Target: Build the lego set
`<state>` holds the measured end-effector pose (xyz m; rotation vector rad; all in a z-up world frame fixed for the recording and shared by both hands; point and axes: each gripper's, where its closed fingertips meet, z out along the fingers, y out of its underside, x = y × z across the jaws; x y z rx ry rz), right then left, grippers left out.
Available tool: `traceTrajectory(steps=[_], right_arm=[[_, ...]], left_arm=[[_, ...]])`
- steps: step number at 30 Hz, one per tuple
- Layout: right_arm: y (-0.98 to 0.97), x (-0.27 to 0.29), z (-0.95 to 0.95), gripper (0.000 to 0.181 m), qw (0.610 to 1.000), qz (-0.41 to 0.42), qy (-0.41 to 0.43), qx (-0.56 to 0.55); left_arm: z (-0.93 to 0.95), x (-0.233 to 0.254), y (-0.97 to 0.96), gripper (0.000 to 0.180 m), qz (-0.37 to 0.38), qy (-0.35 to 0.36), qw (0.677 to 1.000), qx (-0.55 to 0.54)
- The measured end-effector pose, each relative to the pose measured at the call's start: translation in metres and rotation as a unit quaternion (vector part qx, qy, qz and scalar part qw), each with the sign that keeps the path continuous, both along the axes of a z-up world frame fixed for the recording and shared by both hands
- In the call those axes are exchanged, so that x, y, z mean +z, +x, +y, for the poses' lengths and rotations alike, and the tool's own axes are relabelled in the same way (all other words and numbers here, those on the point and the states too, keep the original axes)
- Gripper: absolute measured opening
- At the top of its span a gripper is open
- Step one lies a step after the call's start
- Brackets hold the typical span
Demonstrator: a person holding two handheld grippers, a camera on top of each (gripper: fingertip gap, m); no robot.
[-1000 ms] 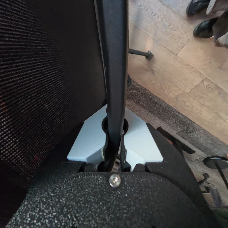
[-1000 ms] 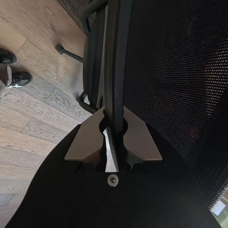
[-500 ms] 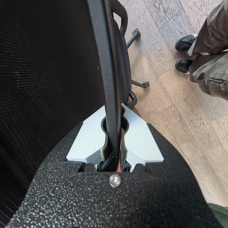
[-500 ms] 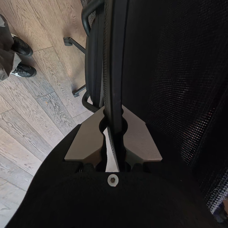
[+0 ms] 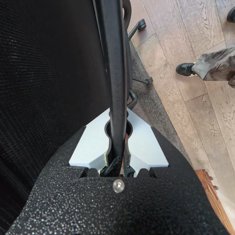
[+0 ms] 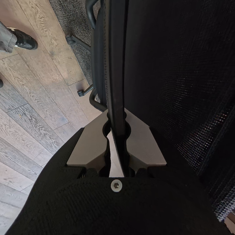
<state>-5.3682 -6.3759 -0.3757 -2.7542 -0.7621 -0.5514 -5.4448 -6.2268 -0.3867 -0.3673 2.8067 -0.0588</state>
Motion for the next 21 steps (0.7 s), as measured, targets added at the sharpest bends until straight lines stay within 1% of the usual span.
traceTrajectory(steps=[1,4,8,12,21], right_arm=[[0.01,-0.001,0.014,0.012,1.0,-0.003,-0.001,-0.005],[0.047,-0.003,0.055,0.013,1.0,-0.007,0.001,-0.028],[0.093,-0.01,0.104,0.012,0.998,-0.006,-0.003,-0.06],[0.142,-0.007,0.155,0.013,0.996,-0.011,0.0,-0.089],[0.251,-0.007,0.271,0.013,0.985,-0.015,0.017,-0.173]], left_arm=[[0.016,-0.003,0.009,0.009,0.014,0.0,1.0,-0.005],[0.059,-0.002,0.051,0.01,0.009,0.009,1.0,-0.019],[0.118,-0.008,0.105,0.009,0.025,0.043,0.997,-0.05],[0.174,-0.008,0.169,0.013,0.005,0.055,0.997,-0.045],[0.301,-0.011,0.314,0.014,-0.013,0.096,0.99,-0.105]])
